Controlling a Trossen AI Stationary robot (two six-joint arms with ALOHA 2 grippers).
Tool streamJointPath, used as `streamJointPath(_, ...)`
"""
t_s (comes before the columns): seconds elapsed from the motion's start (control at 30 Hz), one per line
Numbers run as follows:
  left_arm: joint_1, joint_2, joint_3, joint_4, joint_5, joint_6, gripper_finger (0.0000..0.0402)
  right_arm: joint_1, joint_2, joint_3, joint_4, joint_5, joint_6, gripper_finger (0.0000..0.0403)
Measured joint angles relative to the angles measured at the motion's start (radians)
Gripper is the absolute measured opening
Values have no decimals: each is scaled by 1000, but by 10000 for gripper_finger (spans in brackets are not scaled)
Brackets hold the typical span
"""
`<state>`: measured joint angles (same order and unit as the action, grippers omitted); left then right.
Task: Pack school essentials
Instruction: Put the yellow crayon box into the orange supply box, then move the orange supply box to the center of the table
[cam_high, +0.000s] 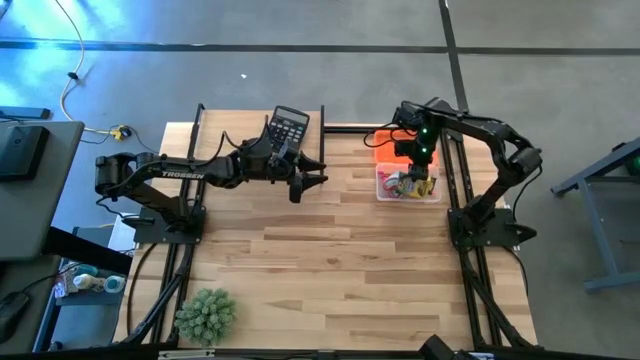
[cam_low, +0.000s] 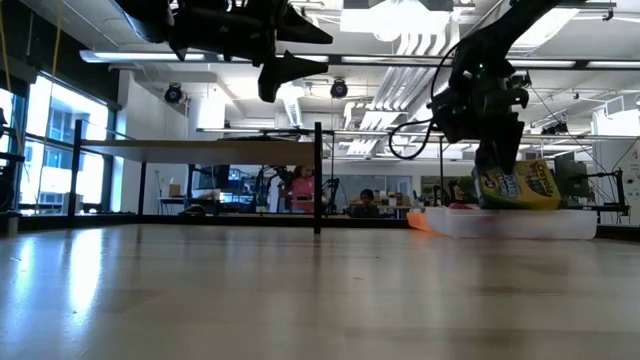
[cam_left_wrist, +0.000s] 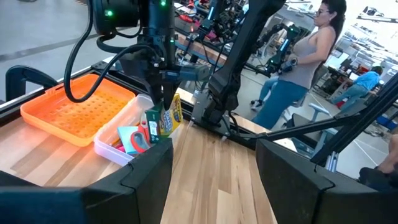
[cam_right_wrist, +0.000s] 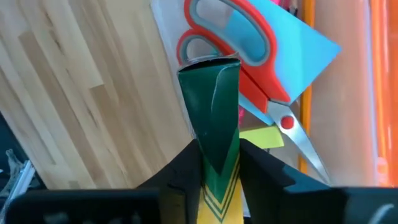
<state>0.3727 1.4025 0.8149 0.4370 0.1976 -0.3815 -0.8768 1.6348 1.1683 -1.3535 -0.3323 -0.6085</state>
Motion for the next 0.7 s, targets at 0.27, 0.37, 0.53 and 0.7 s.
streamJointPath(0.27, 0, 0, 0, 0, -1, 0, 218, 0, 0, 26, 5, 37, -2, 138)
streamJointPath(0.37, 0, 0, 0, 0, -4, 0, 218, 0, 0, 67, 2, 40, -2, 146)
streamJointPath(0.53, 0, 0, 0, 0, -4, 0, 218, 0, 0, 134, 1, 83, 3, 149)
streamJointPath(0.7, 0, 0, 0, 0, -4, 0, 218, -3, 0, 199, -29, 87, 59, 149)
